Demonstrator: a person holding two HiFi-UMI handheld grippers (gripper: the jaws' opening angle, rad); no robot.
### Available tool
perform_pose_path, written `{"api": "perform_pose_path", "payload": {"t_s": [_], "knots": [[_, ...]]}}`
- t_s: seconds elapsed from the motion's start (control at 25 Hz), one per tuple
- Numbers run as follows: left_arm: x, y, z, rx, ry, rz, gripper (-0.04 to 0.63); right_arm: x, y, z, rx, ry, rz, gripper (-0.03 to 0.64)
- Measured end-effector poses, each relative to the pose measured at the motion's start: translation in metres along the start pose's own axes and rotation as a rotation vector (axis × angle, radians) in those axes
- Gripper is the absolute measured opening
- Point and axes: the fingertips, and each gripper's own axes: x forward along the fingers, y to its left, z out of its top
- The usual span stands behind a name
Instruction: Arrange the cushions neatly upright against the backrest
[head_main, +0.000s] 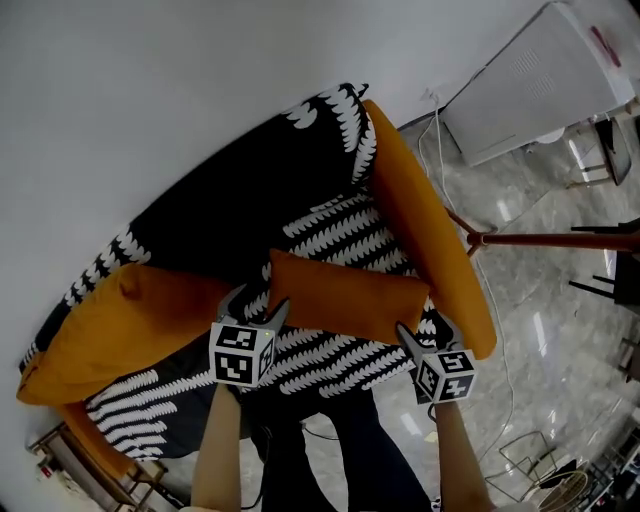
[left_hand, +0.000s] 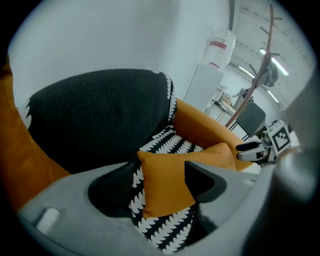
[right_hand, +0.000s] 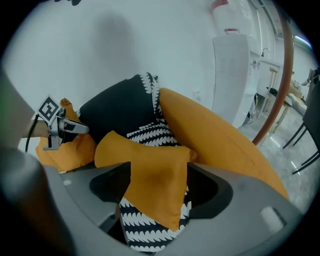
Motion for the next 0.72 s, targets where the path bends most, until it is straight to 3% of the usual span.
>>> {"api": "perform_pose_path", "payload": {"t_s": [0.4,0.72], "knots": [[0.046,0.002,-0.041,-0.046,0.115,-0.063,0.365,0.029,-0.012,-0.018,0.022,0.058,0.038,0.397],[0.065,0.004,-0.056,-0.091,0.119,-0.144,0.362,0.037,-0.006,-0.025,0.038,0.050,0.103,0.357]]}}
